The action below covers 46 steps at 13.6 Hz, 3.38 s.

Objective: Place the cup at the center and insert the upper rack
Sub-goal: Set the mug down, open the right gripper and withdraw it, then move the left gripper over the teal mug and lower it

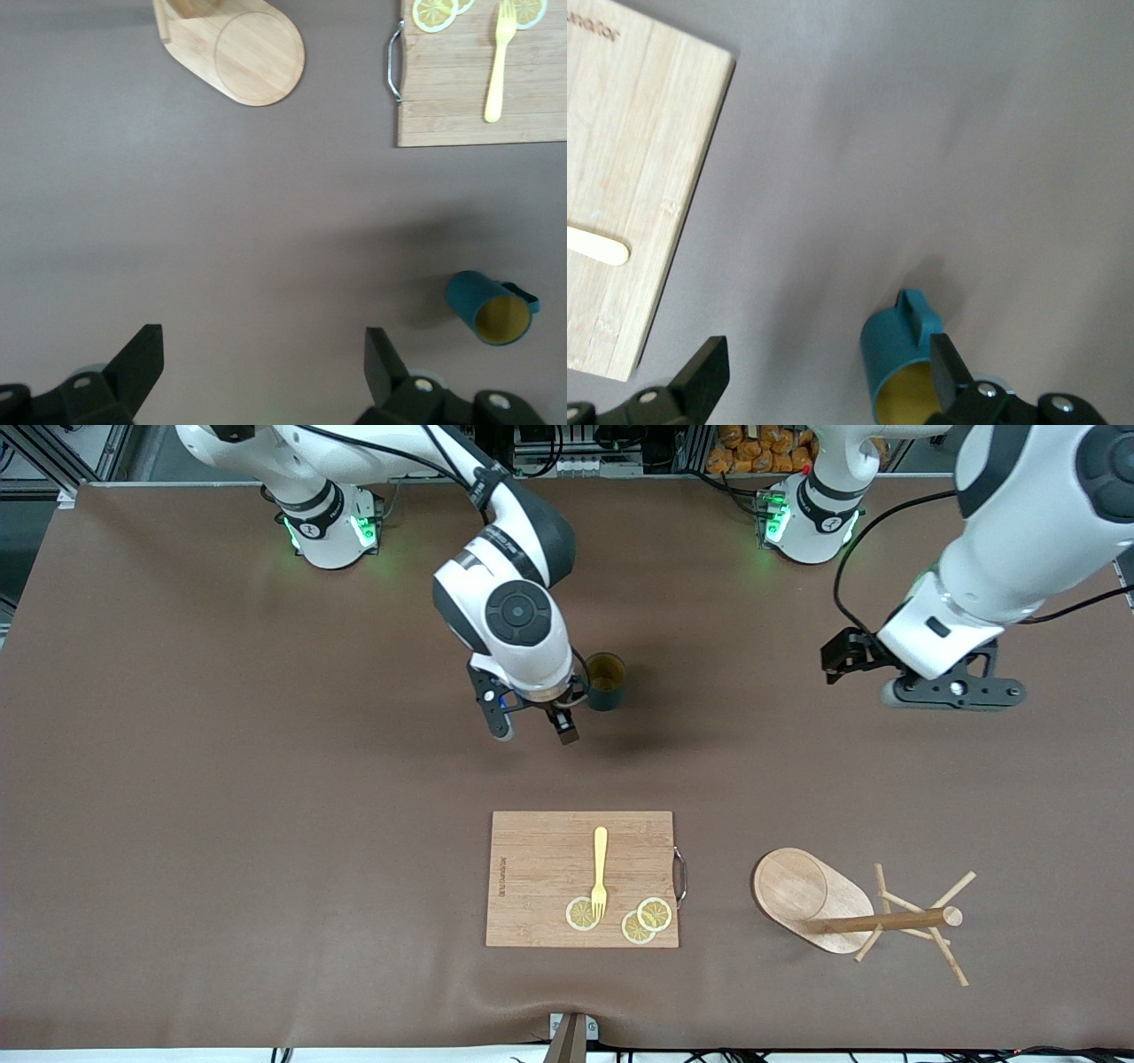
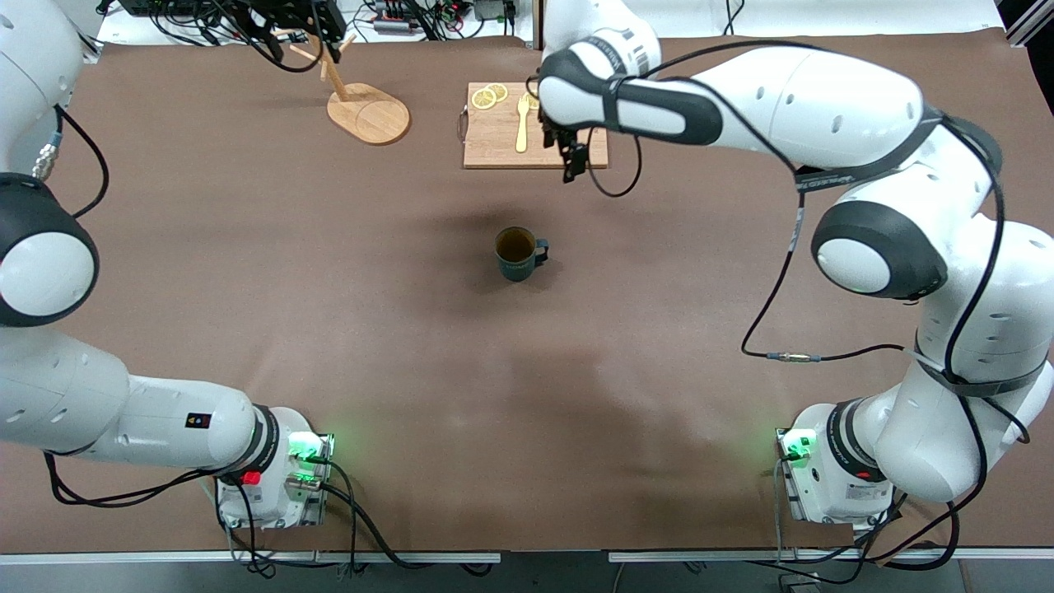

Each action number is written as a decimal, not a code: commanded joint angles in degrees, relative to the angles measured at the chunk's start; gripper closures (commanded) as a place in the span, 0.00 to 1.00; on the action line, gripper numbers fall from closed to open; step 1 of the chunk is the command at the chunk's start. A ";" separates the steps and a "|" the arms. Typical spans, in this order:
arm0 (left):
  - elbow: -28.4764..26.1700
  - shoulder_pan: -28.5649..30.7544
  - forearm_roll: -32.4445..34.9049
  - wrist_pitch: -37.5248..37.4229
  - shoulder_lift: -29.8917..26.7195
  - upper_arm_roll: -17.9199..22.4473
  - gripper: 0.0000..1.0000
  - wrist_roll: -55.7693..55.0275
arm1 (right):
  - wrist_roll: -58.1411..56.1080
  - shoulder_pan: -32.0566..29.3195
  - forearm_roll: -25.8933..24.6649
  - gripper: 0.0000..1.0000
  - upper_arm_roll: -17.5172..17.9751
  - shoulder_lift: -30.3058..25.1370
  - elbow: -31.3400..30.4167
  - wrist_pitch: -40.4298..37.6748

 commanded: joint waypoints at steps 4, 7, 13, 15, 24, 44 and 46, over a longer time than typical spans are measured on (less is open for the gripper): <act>-2.16 0.46 0.13 2.28 -1.56 -3.43 0.00 -4.51 | -11.69 -15.98 -0.01 0.00 10.72 -6.15 -0.92 -9.40; -3.30 0.46 0.13 3.51 -1.82 -4.12 0.00 -6.26 | -19.16 -26.71 -0.36 0.00 18.11 -8.17 -0.92 -13.36; -5.49 0.46 2.14 6.41 -1.82 -9.66 0.00 -13.73 | -40.95 -38.67 -0.36 0.00 19.79 -12.04 -1.01 -19.87; -5.58 0.46 2.76 6.50 -1.73 -11.16 0.00 -15.32 | -48.68 -46.31 -1.32 0.00 25.31 -12.39 -1.09 -20.66; -5.41 -0.07 6.45 6.50 -0.51 -22.66 0.00 -24.19 | -67.35 -45.39 -3.70 0.00 19.02 -20.29 -4.33 -21.81; 7.51 -35.66 47.99 8.34 34.02 -24.17 0.00 -84.18 | -93.80 -40.55 -1.16 0.00 1.44 -26.71 -4.34 -20.37; 7.51 -36.01 55.12 10.45 36.93 -24.17 0.00 -91.67 | -93.81 -39.41 -2.82 0.00 1.61 -27.25 -4.69 -19.97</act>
